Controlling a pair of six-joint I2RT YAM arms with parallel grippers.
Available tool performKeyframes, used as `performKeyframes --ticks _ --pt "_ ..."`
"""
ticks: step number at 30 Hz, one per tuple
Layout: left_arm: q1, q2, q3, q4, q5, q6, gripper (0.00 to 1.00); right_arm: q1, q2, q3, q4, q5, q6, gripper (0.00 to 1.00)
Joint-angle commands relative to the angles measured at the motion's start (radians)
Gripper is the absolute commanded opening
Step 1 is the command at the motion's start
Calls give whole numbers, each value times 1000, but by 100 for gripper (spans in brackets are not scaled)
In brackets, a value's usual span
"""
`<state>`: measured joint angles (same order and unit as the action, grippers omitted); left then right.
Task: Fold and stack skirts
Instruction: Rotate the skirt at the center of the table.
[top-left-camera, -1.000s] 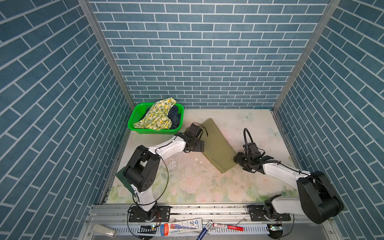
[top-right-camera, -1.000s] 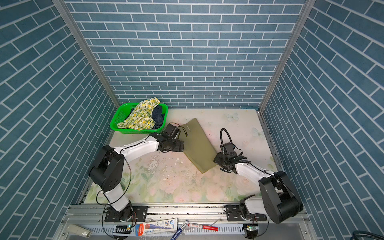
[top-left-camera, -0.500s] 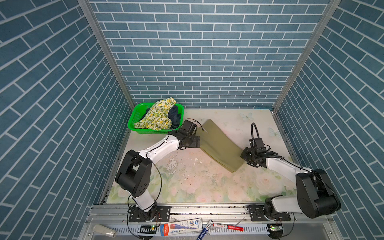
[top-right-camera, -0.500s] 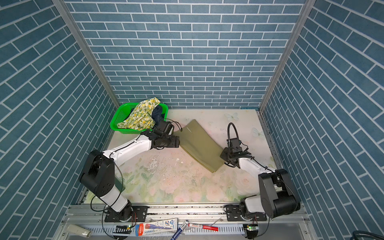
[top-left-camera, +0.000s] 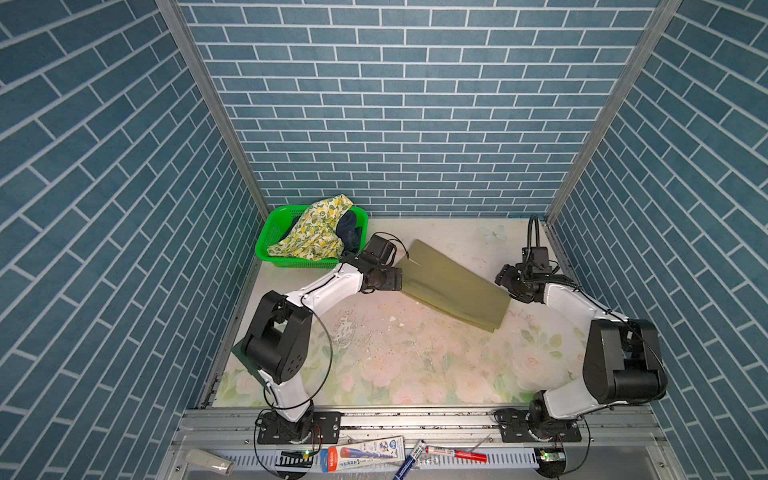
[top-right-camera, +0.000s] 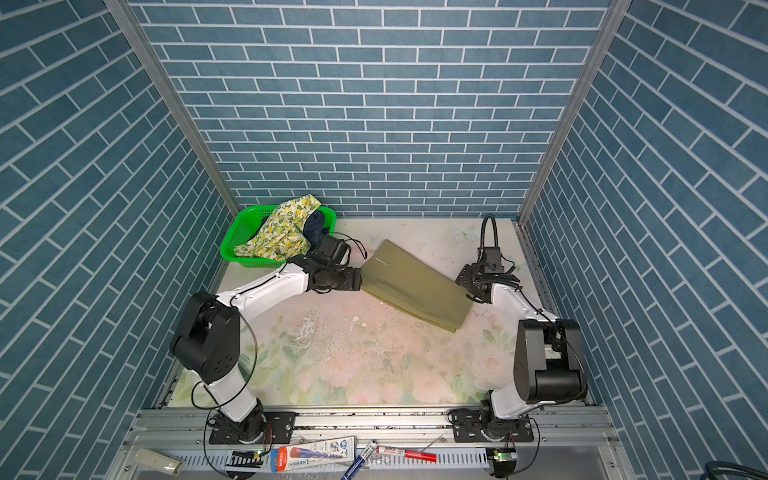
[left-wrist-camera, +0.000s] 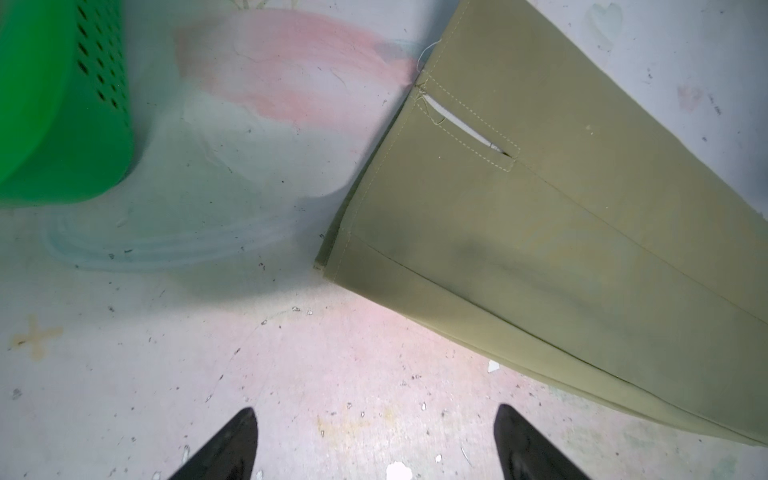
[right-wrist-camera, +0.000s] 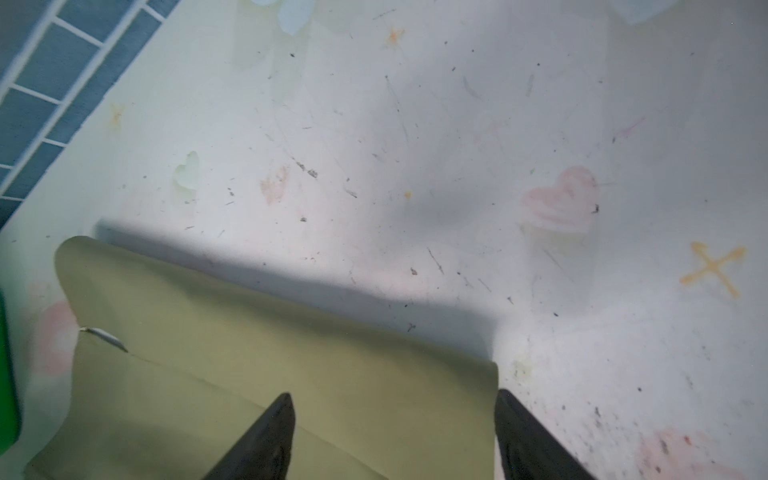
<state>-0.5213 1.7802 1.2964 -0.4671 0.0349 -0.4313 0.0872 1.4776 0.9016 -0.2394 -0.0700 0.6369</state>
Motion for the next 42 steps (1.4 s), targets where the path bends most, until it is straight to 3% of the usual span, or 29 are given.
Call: performKeyframes --ticks 1,9,13,16,20,21,30,37,42 --pt "20 61 36 16 20 16 89 9 -94 -101 -27 -61 36 77" --pt "44 195 83 124 48 -12 89 32 -240 -209 -43 -69 64 78" --pt "49 261 109 170 38 -35 84 39 -273 -223 -56 -79 71 78" --pt "53 295 104 218 45 -49 58 40 -287 -222 -71 -85 75 77" --pt "52 304 79 230 46 -57 4 41 -309 -208 -98 -95 73 77" --pt "52 294 60 237 43 -61 0 41 -311 -203 -105 -95 70 77" --pt "10 84 -227 278 -28 -162 0 42 -272 -191 -150 -108 43 77" --pt "-169 -90 -463 297 -125 -331 0 41 -283 -226 -185 -107 31 77" --pt "-216 -238 -551 251 -142 -347 53 21 -259 -234 -172 -131 14 77"
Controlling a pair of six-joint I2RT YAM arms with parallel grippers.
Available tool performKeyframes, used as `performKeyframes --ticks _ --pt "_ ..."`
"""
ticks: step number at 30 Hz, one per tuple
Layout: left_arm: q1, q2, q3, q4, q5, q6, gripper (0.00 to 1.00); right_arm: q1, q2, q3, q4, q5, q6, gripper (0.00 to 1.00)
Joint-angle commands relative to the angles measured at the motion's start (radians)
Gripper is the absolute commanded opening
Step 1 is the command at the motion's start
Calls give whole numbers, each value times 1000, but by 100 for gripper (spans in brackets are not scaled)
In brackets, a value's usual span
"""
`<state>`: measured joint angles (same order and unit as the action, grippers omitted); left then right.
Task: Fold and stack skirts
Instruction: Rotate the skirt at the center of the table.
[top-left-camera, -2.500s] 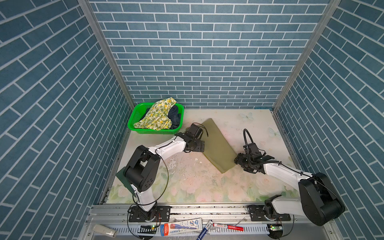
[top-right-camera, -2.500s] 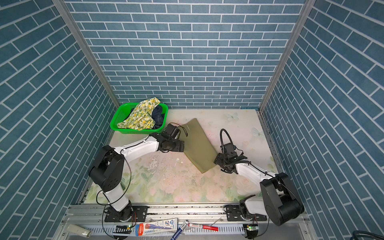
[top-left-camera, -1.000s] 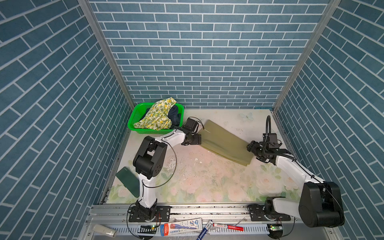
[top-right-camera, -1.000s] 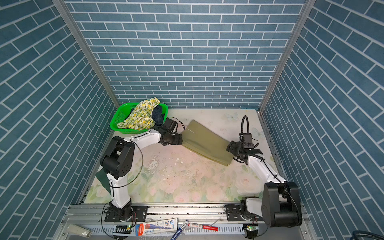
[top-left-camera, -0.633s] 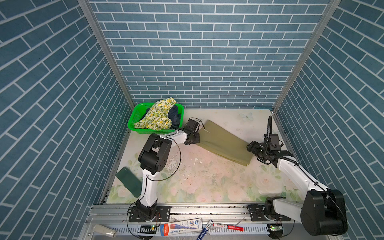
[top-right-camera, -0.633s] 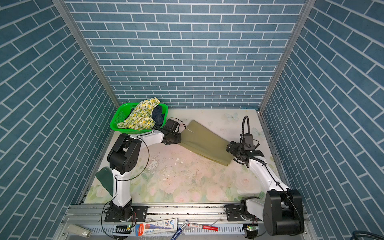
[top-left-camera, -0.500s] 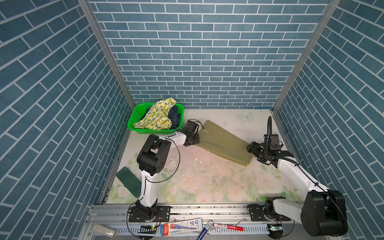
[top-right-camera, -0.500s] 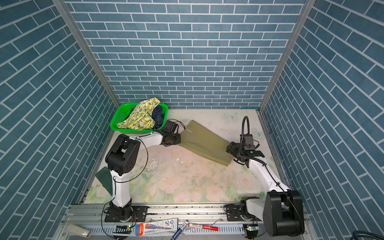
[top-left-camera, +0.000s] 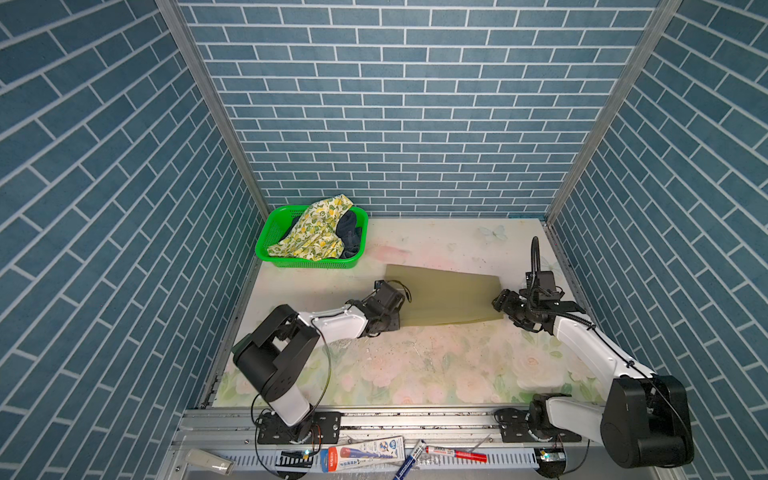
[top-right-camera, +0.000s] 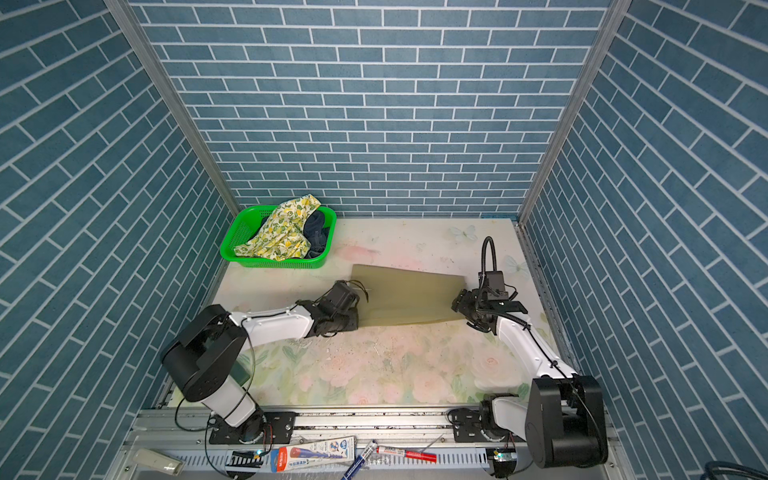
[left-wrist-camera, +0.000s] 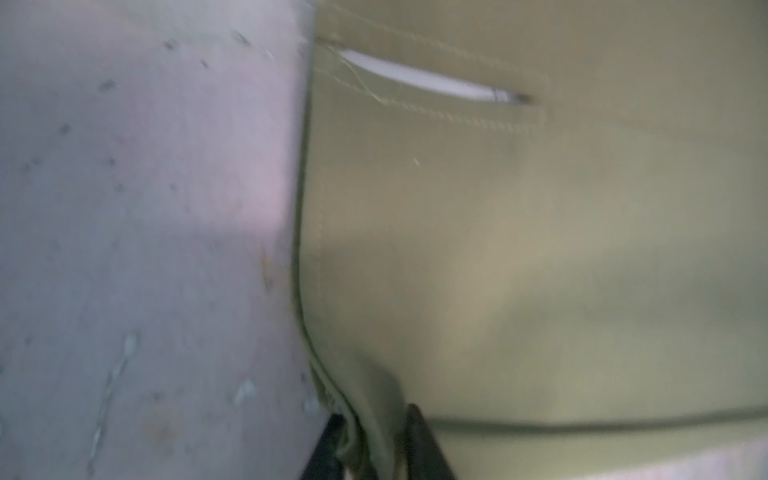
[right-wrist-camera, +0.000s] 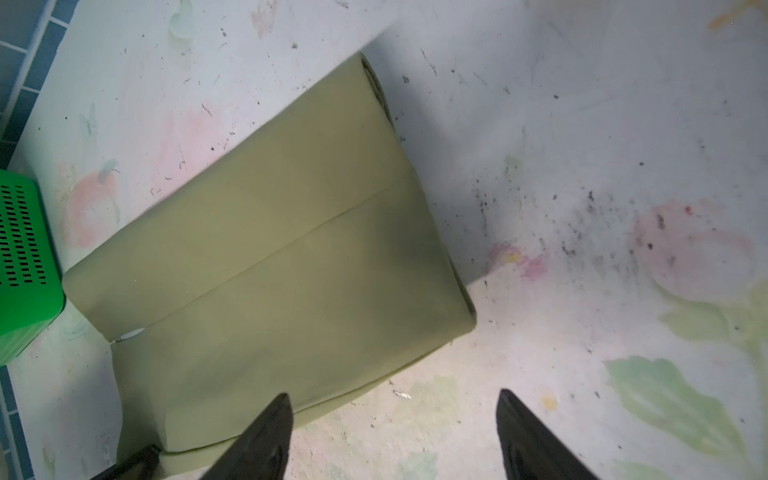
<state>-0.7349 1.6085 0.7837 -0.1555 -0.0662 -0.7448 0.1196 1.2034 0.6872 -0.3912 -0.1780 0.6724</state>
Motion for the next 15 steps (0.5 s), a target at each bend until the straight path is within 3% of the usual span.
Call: performKeyframes --ticks 1,3,5,10,15 --pt "-1 -96 -43 -84 -51 -24 61 -18 25 -19 -9 -36 -25 77" --pt "-1 -167 -40 -142 -81 5 73 -32 53 -3 3 -50 -42 77" --pt "6 -219 -30 -176 -102 25 76 -49 72 14 11 -56 -54 76" --pt "71 -220 14 -194 -38 43 76 -76 128 41 30 -67 -58 75" --pt "84 -166 49 -120 89 -16 72 -90 152 34 61 -74 -54 71"
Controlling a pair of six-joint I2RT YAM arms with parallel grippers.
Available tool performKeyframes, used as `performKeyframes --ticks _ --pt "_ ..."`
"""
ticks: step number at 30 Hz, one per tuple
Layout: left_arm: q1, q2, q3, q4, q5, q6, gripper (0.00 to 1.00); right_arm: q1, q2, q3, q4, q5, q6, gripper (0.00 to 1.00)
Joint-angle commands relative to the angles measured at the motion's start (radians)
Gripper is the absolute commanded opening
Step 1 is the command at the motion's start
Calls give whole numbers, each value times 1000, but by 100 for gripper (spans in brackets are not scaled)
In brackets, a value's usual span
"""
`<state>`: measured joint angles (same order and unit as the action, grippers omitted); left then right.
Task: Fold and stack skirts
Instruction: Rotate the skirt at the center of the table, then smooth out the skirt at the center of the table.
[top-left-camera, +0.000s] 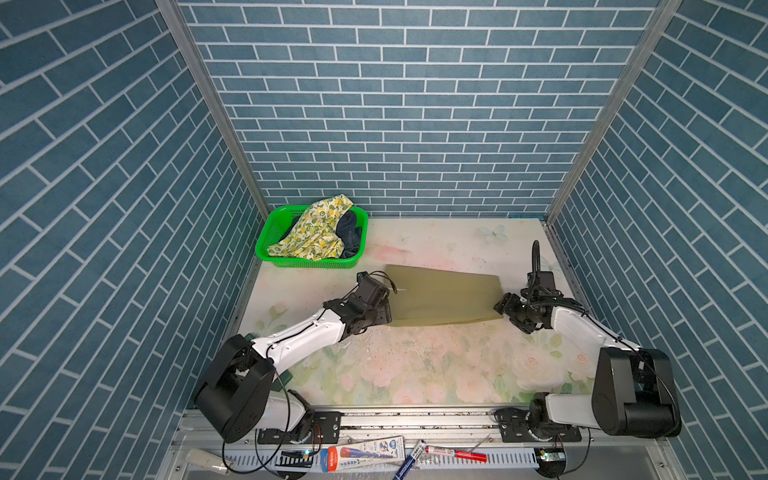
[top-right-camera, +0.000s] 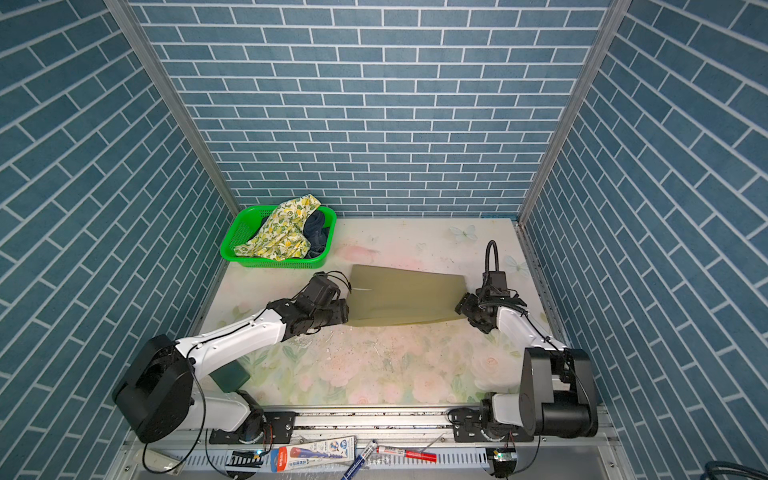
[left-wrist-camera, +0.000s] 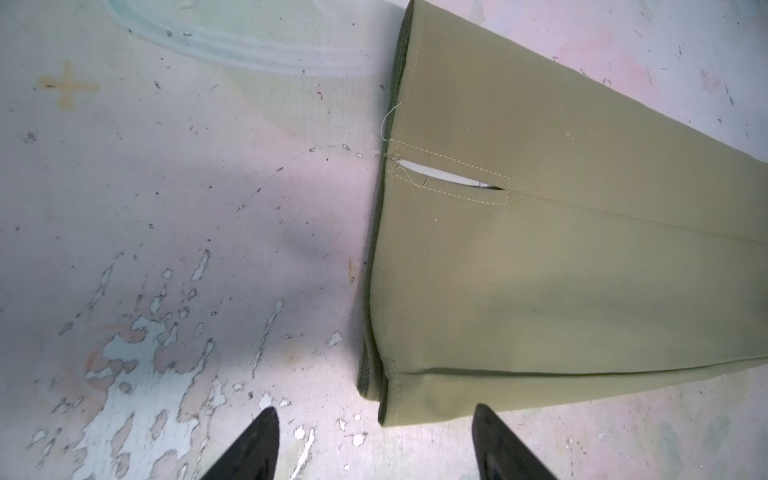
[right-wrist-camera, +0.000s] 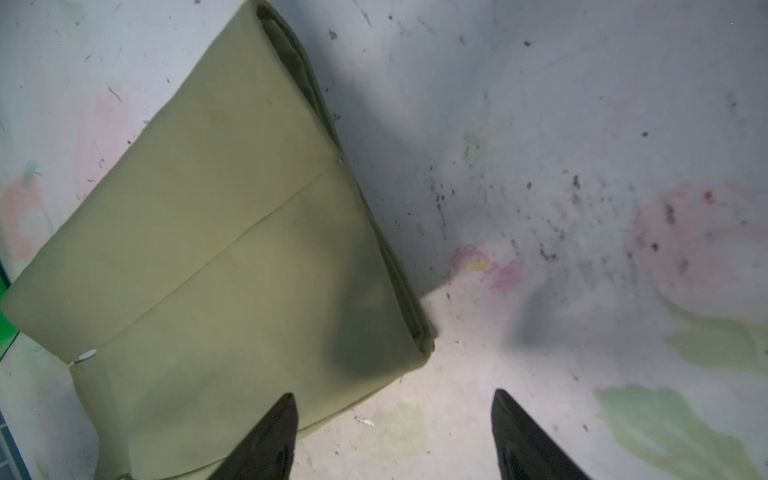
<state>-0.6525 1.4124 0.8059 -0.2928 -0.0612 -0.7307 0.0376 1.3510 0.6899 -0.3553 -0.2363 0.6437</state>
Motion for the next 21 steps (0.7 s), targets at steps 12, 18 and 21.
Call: performKeyframes --ticks 12,18,21 --pt "2 158 31 108 160 -93 61 -14 11 2 68 -31 -24 54" --pt "2 204 47 123 176 -88 54 -15 36 4 86 -32 -27 45" --pt "2 216 52 125 175 -84 49 -16 57 12 97 -40 -26 38"
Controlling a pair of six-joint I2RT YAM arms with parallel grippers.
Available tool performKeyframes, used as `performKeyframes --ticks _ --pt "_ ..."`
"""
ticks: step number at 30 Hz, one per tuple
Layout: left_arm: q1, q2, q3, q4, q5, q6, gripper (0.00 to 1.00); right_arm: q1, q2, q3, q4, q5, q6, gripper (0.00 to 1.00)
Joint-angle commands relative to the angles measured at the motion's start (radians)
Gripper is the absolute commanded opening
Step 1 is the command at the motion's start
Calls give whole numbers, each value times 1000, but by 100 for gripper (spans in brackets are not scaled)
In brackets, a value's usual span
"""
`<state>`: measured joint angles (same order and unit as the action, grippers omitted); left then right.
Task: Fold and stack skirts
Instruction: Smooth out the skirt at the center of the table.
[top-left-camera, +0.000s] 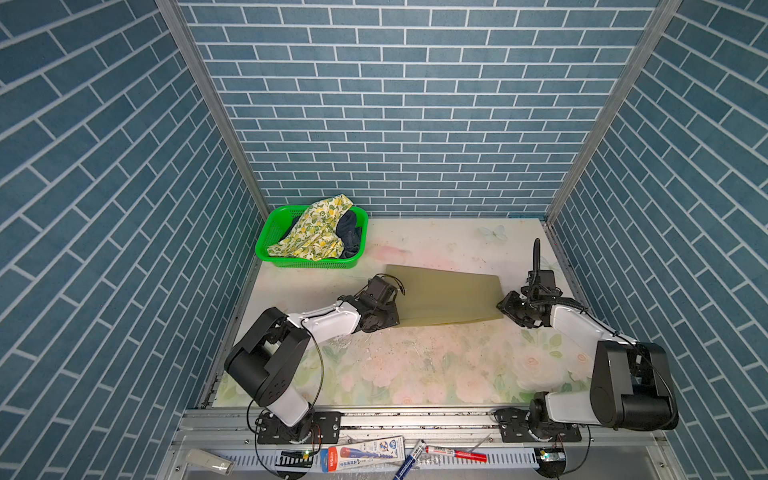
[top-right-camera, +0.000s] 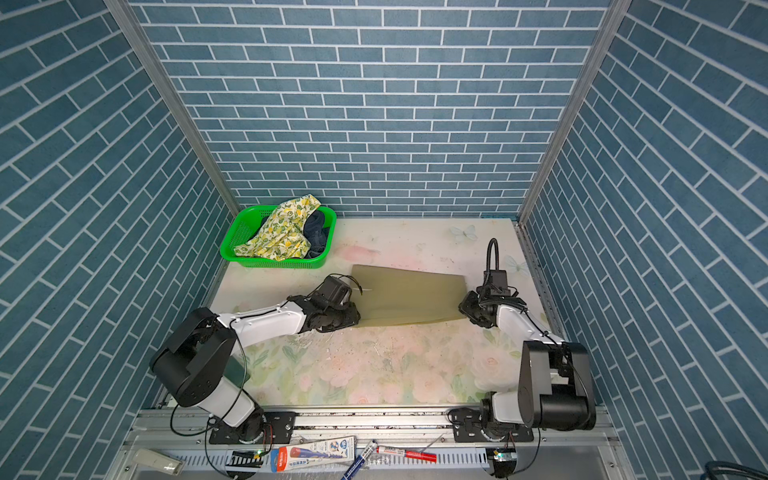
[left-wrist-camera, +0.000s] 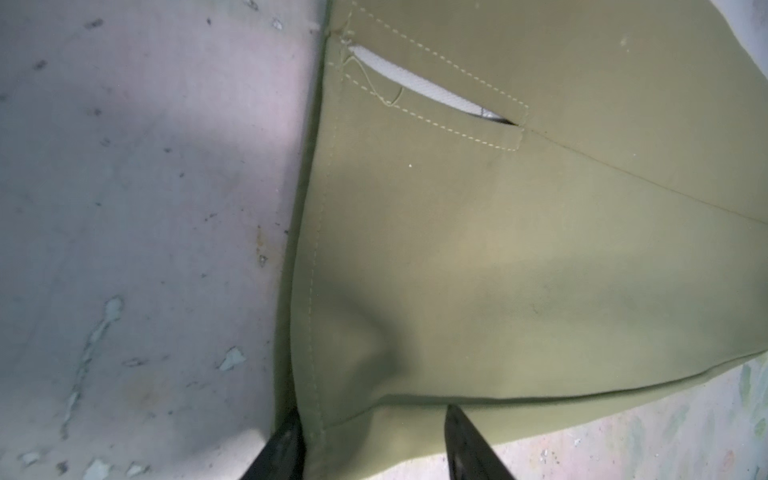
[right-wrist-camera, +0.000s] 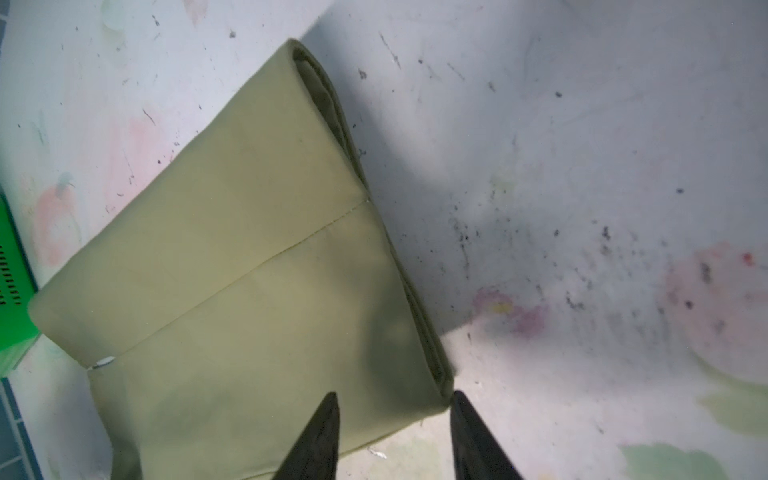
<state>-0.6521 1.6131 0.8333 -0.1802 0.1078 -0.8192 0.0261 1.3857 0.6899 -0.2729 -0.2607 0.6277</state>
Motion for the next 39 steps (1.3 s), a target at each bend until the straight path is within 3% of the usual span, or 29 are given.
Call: performKeyframes --ticks 1,5,10,22,36,39 --pt "1 22 27 12 7 7 47 -3 30 15 20 -16 -10 35" --pt "2 40 34 15 7 15 22 -4 41 21 32 -20 -7 18" --pt "2 23 65 -18 -8 34 9 -4 33 35 21 -8 -17 0" --pt "80 -60 129 -128 -36 124 5 -3 -12 101 -42 5 -31 0" --pt "146 -63 17 -57 -1 127 6 4 -57 -11 -29 -9 -14 0" --pt "145 -55 -17 -25 13 113 12 4 -46 -36 -27 -6 -18 0"
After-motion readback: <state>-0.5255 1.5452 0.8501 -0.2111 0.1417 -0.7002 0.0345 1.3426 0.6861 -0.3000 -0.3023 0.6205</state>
